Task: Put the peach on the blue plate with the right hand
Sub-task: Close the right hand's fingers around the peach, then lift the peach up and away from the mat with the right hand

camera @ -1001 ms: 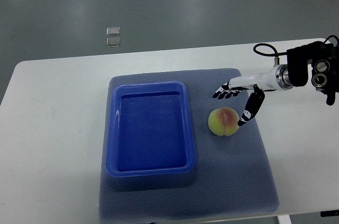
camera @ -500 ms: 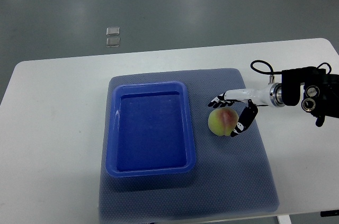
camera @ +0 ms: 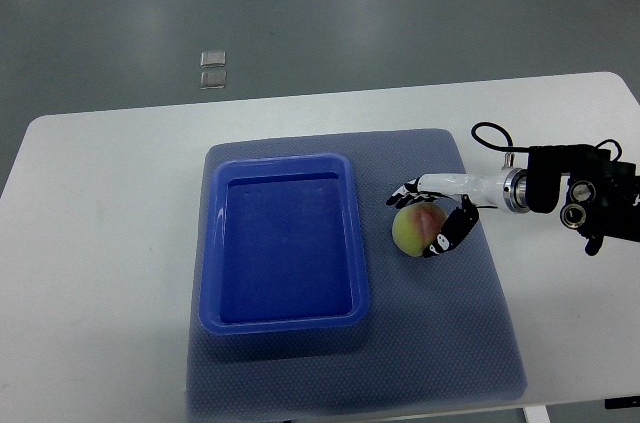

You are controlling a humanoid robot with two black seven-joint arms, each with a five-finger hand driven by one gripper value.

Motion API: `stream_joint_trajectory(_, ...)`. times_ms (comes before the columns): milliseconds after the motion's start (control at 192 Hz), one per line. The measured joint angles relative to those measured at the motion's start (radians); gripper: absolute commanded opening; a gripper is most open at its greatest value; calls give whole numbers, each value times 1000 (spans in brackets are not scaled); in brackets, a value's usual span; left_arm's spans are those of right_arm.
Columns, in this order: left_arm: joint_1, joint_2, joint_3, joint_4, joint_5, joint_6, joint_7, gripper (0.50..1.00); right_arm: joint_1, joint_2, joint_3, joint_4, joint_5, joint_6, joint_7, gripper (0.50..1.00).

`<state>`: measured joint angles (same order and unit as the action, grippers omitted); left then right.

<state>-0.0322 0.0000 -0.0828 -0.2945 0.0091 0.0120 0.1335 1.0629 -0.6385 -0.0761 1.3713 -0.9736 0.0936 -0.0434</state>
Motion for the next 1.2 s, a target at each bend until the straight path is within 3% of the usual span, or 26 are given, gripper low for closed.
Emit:
stream_joint_trajectory(198, 0, 0, 0, 1, 0, 0, 0, 1000, -4, -1, 1, 0, -36, 0, 19, 500)
stream_joint_trajectory(422, 0, 0, 0, 0, 0, 0, 0, 1000, 47, -52, 71, 27, -31, 62, 27, 500)
stream_joint_trajectory(870, 0, 0, 2, -7, 0, 0, 0, 1000, 499, -229, 133, 67, 204, 283, 31, 500)
stream_joint_trajectory(1079, 0, 0, 2, -9, 2, -1, 0, 1000, 568, -209, 123, 65, 227, 306, 27, 500)
stream_joint_trajectory(1199, 0, 0, 1, -9, 2, -1, 0, 1000, 576, -121, 99, 43, 228, 295, 25, 500)
